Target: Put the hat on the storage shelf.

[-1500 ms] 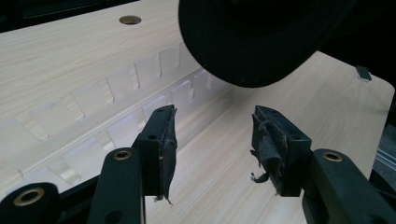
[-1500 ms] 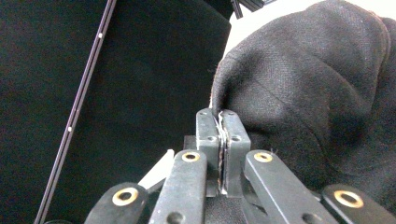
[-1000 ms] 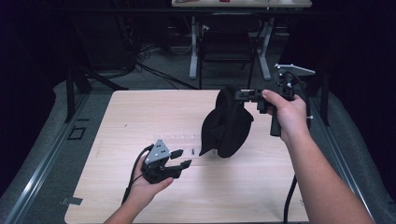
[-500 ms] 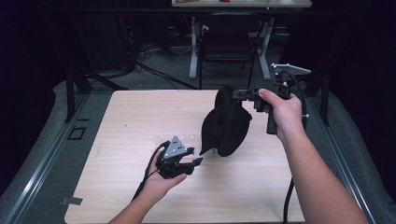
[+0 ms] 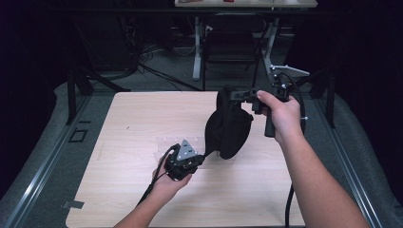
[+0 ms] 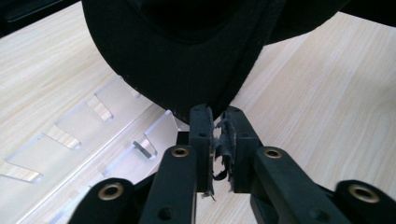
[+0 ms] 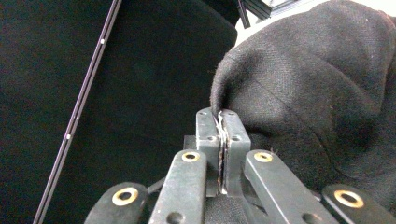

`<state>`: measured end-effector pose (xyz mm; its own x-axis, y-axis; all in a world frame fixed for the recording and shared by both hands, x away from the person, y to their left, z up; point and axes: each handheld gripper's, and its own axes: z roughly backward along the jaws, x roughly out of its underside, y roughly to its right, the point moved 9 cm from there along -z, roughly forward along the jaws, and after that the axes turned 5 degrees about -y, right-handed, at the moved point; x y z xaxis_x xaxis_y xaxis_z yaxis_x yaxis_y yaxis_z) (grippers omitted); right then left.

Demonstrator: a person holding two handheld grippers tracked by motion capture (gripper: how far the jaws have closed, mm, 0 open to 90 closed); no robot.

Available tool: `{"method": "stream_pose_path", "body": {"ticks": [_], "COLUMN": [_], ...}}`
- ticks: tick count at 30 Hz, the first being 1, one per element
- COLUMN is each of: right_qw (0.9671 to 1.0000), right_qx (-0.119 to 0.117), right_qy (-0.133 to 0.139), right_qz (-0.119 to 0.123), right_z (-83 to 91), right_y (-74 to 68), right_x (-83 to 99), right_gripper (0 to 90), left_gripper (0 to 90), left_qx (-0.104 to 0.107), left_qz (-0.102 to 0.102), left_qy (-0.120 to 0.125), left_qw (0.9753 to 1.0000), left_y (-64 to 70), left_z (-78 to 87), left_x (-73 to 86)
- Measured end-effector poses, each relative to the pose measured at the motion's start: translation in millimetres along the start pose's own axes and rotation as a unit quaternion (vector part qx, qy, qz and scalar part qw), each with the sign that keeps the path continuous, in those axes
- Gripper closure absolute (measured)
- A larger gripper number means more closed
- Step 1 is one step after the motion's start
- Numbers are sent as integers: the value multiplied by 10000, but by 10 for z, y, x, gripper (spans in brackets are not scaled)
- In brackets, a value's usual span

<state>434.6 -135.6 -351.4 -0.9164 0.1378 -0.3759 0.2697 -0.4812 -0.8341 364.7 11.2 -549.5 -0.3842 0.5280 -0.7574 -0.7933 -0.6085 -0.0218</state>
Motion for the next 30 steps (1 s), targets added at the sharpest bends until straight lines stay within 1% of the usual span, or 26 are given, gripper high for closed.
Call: {"method": "stream_pose_path", "body": {"ticks": [4,8,11,16,17,18,19,22,25,27,30], "right_qw": [10000,10000,10000,9999,9999,9999,9999,9999,9998,9998,9997], "right_qx": [-28,-51,-73,-76,-76,-80,-86,-114,-127,-150,-176], "right_qy": [-27,-40,-56,-83,-72,-66,-63,-76,-92,-100,-110], "right_qz": [22,29,32,56,42,52,50,58,77,87,97], "right_z": [-25,-56,-77,-112,-121,-132,-139,-175,-209,-236,-277], "right_y": [-19,-46,-61,-80,-87,-94,-100,-123,-143,-159,-182], "right_x": [12,23,30,45,47,48,49,58,64,67,74], "right_gripper": [887,887,887,887,887,887,887,887,887,887,886], "left_gripper": [846,851,853,851,847,839,822,747,699,695,709], "left_qx": [30,89,54,46,32,15,51,82,48,69,14], "left_qz": [25,78,40,69,44,35,38,35,8,-5,-40], "left_qy": [89,104,88,89,80,96,175,259,301,316,284], "left_qw": [10000,9999,9999,9999,10000,9999,9998,9996,9995,9995,9996], "left_y": [-5,-15,-18,-21,-18,-16,-3,25,36,46,39], "left_z": [-5,-3,0,4,8,13,24,57,78,80,67], "left_x": [17,35,42,51,50,47,27,-26,-73,-102,-120]}}
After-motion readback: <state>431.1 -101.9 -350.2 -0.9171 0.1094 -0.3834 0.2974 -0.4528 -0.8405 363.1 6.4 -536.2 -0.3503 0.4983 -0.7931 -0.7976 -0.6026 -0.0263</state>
